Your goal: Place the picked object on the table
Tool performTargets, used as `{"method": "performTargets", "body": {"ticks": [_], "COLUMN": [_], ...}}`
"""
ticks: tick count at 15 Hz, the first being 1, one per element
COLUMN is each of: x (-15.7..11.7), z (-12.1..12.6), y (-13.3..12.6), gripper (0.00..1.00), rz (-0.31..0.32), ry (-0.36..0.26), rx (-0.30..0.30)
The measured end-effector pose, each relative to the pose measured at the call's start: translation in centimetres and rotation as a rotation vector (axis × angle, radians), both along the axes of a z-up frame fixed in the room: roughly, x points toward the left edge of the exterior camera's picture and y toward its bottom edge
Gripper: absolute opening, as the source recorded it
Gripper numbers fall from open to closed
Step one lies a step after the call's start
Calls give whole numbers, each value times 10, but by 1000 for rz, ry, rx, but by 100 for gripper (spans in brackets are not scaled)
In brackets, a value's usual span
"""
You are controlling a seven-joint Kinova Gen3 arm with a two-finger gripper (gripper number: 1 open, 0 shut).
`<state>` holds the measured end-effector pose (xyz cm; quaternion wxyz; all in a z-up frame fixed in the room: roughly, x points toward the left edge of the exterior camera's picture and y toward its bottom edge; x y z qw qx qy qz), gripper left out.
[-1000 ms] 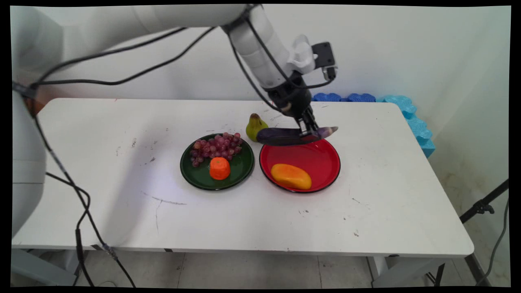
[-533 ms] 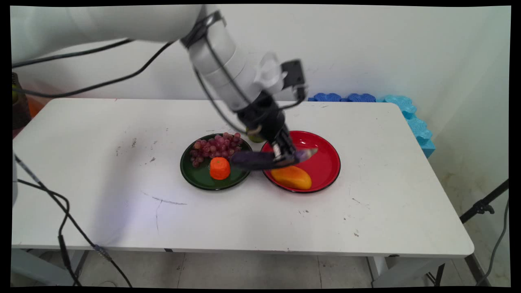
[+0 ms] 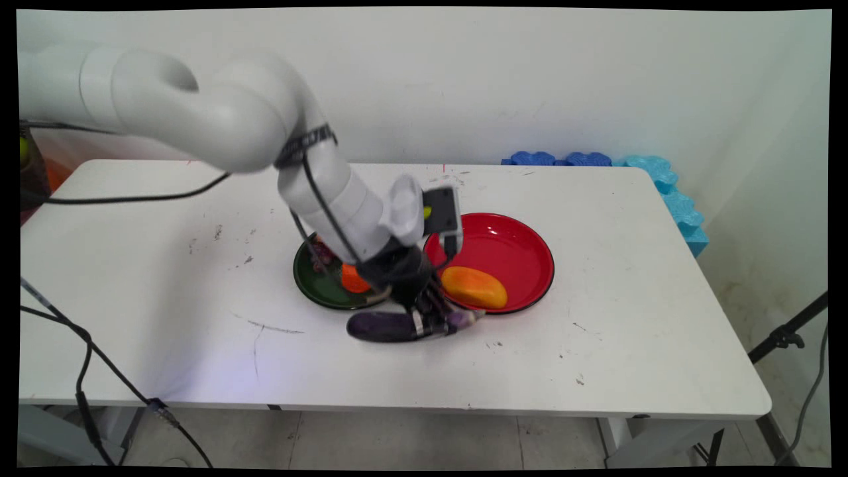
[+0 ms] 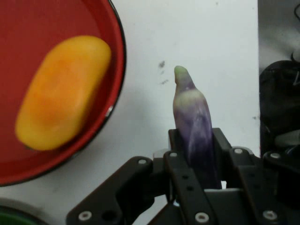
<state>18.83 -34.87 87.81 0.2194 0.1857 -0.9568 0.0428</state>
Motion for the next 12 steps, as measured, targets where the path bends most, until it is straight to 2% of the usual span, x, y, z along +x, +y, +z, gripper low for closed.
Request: {"method": "performTargets", "body": {"ticks": [7,12], "x": [-1,-6], "z": [-52,-70], "y": [23,27], "gripper": [0,0], "rz": [-15,-21], "ry": [-4,4], "rx": [16,12]}}
